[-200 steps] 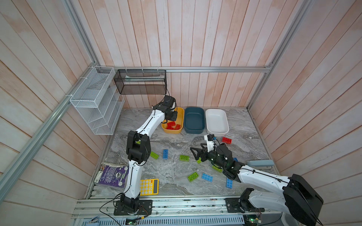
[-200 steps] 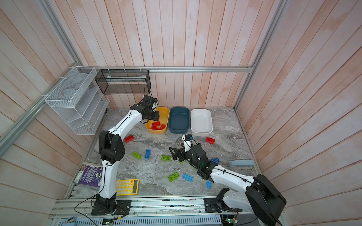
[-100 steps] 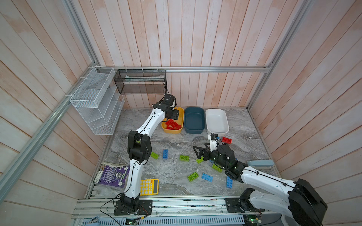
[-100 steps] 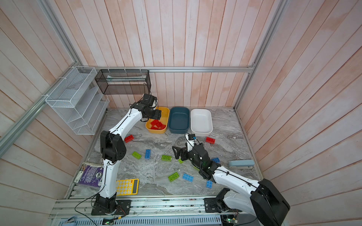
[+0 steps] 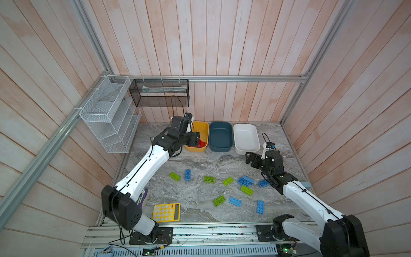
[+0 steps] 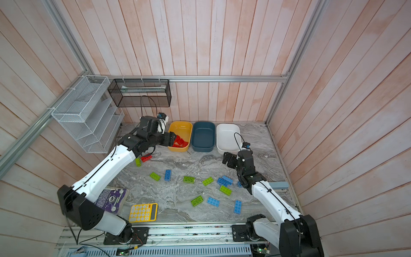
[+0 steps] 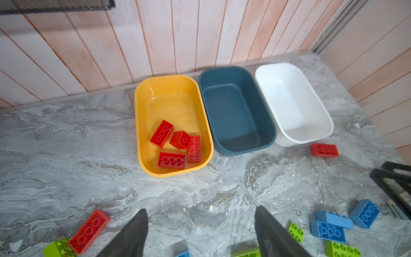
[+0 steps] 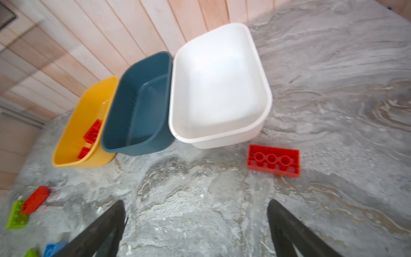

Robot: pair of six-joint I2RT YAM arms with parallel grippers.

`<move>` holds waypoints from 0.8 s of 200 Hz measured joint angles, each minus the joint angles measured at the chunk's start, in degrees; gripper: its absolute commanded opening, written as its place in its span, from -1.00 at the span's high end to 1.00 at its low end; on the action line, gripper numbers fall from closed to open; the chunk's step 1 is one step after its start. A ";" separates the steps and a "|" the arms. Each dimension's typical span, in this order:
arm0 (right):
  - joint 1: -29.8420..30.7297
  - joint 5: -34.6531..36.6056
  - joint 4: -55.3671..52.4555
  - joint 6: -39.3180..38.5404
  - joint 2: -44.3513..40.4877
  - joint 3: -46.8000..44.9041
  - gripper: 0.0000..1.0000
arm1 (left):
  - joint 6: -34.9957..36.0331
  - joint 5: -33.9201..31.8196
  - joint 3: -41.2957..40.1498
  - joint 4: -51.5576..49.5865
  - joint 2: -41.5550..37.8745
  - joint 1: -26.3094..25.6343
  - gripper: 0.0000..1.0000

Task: Sort the legos into containers by color
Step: Pick up the lego from the middle-right of the table.

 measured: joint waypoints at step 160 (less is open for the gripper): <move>-3.58 14.91 -3.93 0.31 32.44 13.46 -0.87 | -3.34 -4.79 -33.42 6.43 -30.71 0.13 -0.59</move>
